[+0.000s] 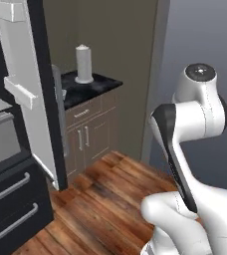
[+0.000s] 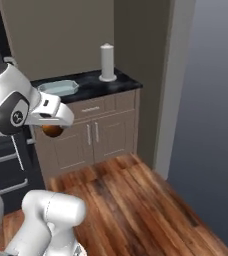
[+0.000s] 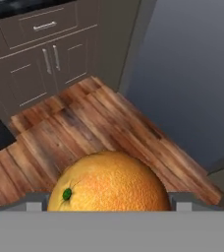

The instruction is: Pick the mango and orange from the fridge and place them inside the tupperware on the counter.

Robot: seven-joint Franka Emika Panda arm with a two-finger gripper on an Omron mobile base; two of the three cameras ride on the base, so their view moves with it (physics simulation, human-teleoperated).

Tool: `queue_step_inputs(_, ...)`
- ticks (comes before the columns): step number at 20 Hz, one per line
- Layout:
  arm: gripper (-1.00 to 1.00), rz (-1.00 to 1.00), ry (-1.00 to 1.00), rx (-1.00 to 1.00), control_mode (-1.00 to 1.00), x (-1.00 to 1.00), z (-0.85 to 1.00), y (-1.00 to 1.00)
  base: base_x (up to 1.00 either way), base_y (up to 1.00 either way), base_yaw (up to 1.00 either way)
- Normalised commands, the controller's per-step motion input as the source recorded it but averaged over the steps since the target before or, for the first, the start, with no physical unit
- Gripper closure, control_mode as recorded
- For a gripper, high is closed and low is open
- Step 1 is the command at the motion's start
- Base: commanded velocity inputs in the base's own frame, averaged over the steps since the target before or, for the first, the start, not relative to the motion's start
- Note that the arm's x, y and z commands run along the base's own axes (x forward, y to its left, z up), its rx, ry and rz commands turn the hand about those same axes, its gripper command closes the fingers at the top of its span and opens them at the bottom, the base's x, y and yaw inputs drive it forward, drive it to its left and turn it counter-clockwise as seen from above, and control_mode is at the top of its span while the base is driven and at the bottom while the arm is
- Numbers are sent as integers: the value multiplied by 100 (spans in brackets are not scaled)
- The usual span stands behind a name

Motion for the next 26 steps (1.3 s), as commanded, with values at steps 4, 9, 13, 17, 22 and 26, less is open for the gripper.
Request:
queue_step_inputs(4, 100, 0, 0, 0, 100, 0, 0, 0, 69, -63, 39)
queue_step_inputs(9, 100, 0, 0, 0, 100, 0, 0, 0, 84, -43, 59)
queue_step_inputs(13, 100, 0, 0, 0, 100, 0, 0, 0, 85, -38, 62)
queue_step_inputs(17, 100, 0, 0, 0, 100, 0, 0, 0, 74, -42, 58)
queue_step_inputs(22, 100, 0, 0, 0, 100, 0, 0, 0, 76, -51, 51)
queue_step_inputs(26, 100, 0, 0, 0, 100, 0, 0, 0, 77, -57, 39)
